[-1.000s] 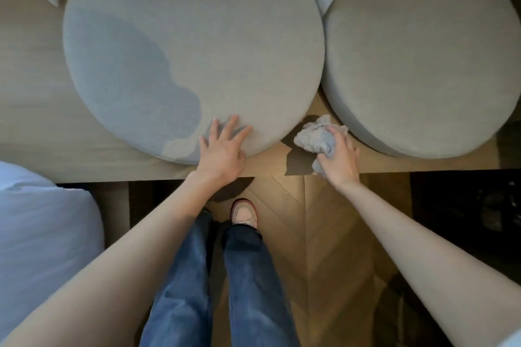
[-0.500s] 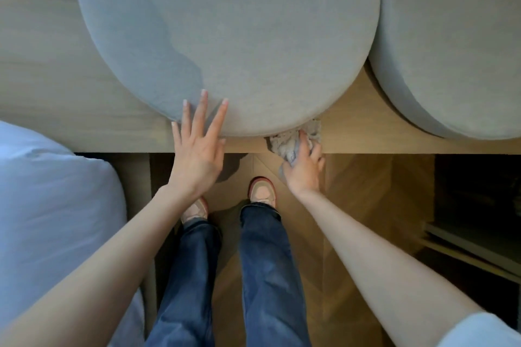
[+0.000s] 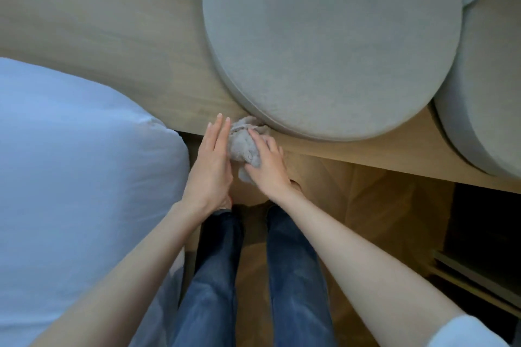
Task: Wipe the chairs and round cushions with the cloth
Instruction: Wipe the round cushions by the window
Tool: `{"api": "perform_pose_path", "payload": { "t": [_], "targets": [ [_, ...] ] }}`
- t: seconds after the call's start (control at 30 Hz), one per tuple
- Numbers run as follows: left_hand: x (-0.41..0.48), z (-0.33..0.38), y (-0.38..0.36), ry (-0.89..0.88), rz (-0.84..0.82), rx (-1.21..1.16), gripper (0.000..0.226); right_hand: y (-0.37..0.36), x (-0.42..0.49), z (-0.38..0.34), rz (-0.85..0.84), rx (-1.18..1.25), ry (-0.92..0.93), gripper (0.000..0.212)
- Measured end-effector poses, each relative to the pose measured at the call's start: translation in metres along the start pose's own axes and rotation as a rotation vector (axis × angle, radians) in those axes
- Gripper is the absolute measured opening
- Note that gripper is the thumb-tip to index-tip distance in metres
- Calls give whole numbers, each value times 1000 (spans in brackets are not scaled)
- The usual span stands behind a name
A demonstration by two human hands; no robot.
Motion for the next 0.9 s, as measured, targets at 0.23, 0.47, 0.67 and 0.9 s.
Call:
{"api": "perform_pose_path", "payload": {
  "t": [0.23,0.47,0.67,0.9],
  "targets": [
    [1,-33,41,161,83,-84,63,18,8,-85,-42,32,178,83],
    [27,-78,-24,189,-179,-38,63,64,18,-87,228,-140,293,53],
    [48,-78,-37,122,64,158,70,69,67,-88,277,-522,345,56],
    [119,-117,1,179,160,252,81,90,116,-109,309,-680,330,54]
  ]
}}
Point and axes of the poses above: each hand's wrist, its own x-axis towards the middle knuckle, its own y-axis out of the back of the hand, z = x × y, the point moved 6 cm from there along x, towards the middle knuckle, and after that the axes turned 14 degrees about -y, right-handed, at the moved point
